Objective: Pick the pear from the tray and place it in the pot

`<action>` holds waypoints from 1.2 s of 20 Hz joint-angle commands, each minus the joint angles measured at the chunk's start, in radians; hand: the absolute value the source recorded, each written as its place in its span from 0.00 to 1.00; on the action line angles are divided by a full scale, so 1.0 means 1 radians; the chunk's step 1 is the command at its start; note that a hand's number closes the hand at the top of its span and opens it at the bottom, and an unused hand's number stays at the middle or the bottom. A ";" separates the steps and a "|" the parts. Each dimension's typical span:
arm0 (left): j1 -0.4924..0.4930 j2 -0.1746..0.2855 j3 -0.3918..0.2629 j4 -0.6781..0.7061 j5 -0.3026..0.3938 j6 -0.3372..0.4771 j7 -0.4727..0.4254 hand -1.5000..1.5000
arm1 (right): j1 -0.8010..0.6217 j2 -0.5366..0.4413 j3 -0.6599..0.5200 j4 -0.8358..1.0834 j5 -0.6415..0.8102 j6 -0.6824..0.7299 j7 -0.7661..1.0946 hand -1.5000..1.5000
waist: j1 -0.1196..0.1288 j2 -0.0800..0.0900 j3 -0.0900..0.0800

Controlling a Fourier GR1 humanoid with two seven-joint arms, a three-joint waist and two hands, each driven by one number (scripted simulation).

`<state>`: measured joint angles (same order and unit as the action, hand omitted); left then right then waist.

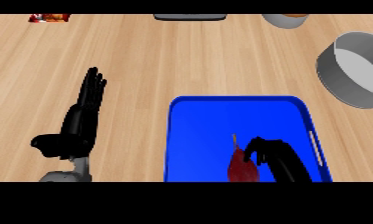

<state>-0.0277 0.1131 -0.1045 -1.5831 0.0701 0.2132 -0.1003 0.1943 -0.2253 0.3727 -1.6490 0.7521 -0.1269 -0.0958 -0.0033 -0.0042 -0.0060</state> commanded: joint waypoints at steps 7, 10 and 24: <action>0.051 -0.027 -0.020 0.040 -0.015 -0.014 -0.080 0.50 | -0.107 -0.263 -0.009 0.046 0.195 0.171 -0.019 1.00 | 0.012 0.005 0.005; 0.075 0.010 0.019 -0.026 0.009 -0.037 -0.049 0.50 | -0.037 -0.266 -0.019 -0.167 0.204 0.190 0.031 1.00 | 0.001 0.002 0.005; 0.062 -0.008 0.021 -0.020 0.002 -0.041 -0.031 0.50 | 0.239 -0.233 -0.169 -0.717 0.259 0.066 0.152 1.00 | -0.011 0.000 0.006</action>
<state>0.0121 0.0950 -0.0903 -1.5878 0.0584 0.1965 -0.1250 0.3332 -0.4711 0.2362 -2.2546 0.9655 -0.0445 0.0084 -0.0154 -0.0042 -0.0009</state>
